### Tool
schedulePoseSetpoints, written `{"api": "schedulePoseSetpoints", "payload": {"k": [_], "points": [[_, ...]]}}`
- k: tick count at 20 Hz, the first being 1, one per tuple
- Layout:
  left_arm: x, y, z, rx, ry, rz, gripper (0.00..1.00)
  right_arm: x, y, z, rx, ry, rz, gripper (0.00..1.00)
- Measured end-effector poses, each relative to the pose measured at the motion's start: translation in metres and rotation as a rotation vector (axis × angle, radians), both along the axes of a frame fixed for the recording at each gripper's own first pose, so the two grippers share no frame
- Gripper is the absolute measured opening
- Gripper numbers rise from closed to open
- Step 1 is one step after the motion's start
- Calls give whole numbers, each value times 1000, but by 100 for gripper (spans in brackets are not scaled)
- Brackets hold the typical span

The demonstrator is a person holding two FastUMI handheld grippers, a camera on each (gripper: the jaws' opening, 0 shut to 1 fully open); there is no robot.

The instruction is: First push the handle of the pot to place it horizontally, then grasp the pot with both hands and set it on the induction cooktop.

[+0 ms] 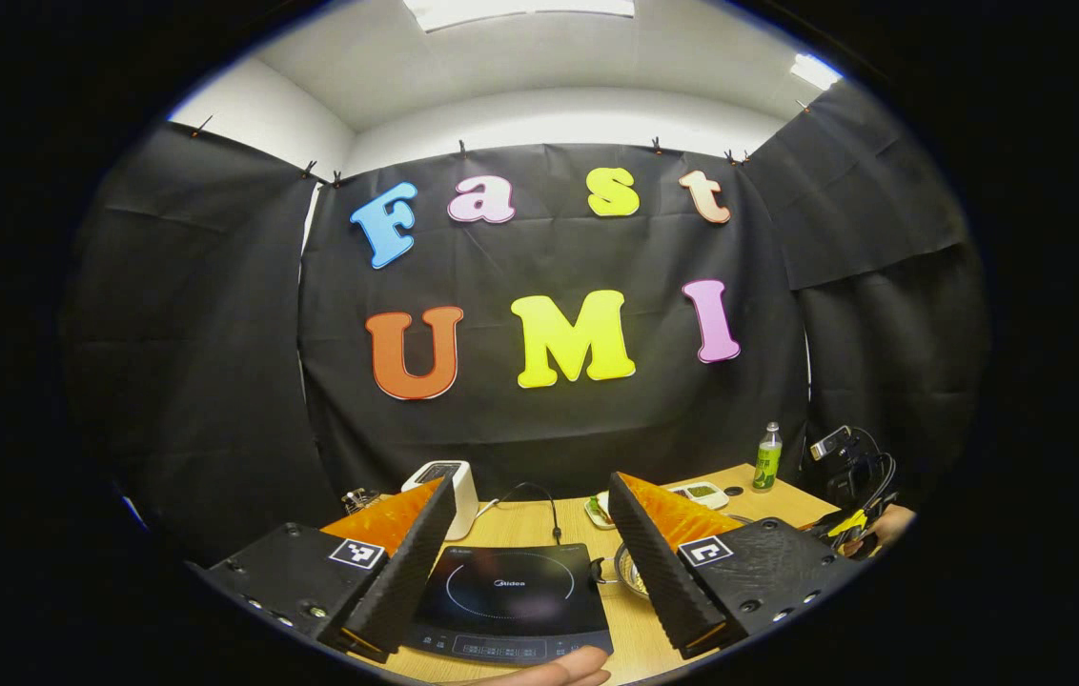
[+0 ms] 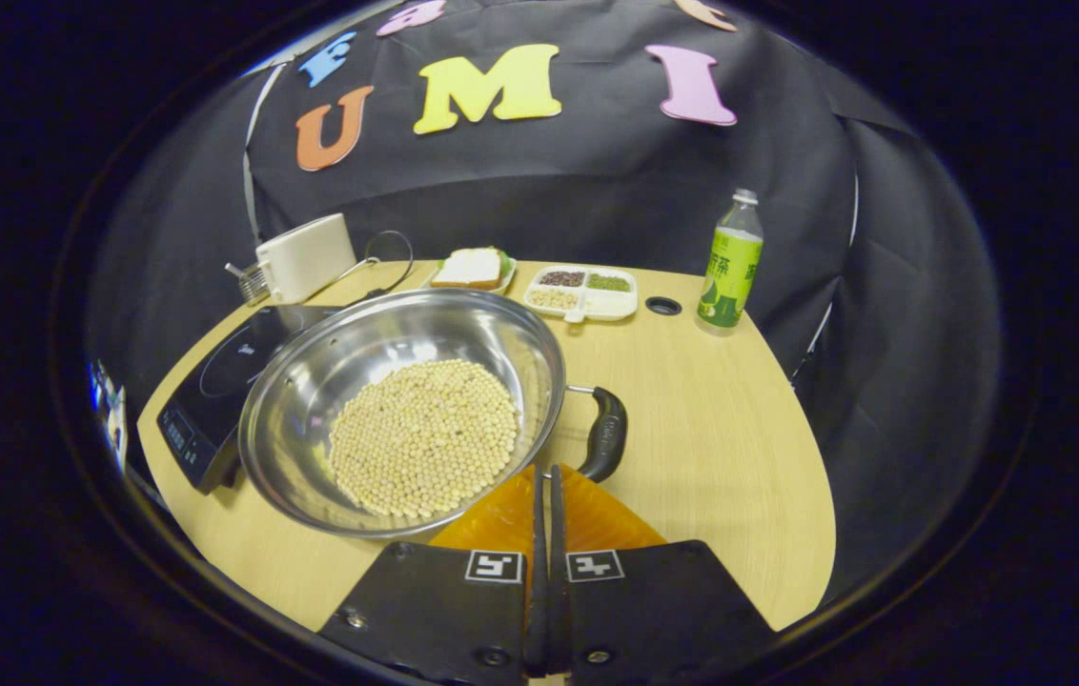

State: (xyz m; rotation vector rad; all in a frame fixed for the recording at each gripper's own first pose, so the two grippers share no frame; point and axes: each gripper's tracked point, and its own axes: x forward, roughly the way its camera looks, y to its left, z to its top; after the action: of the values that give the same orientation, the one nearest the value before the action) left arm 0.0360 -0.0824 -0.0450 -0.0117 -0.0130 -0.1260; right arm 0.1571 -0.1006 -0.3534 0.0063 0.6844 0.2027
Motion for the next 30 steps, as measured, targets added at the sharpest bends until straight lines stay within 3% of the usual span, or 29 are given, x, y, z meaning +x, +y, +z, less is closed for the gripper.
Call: {"api": "schedulePoseSetpoints", "payload": {"k": [10, 11, 13, 16, 18, 19, 21, 30], "points": [[20, -18, -7, -38, 35, -19, 96, 15, -12, 26, 37, -99, -108, 4], [23, -21, -9, -38, 44, -29, 96, 14, -14, 34, 59, -121, -129, 14], [28, -25, -12, -51, 52, -37, 96, 12, -27, 51, 62, -171, -173, 14], [39, -34, -20, -76, 67, -53, 96, 4, -35, 78, 71, -234, -192, 31], [46, -39, -31, -86, 90, -65, 96, -1, -35, 93, 90, -256, -188, 55], [51, -42, -37, -89, 102, -66, 96, -2, -38, 97, 85, -260, -189, 77], [62, -46, -50, -90, 127, -63, 96, -6, -37, 104, 70, -268, -185, 96], [107, -88, -122, -72, 299, -122, 95, -3, -24, 112, 57, -239, -179, 98]]}}
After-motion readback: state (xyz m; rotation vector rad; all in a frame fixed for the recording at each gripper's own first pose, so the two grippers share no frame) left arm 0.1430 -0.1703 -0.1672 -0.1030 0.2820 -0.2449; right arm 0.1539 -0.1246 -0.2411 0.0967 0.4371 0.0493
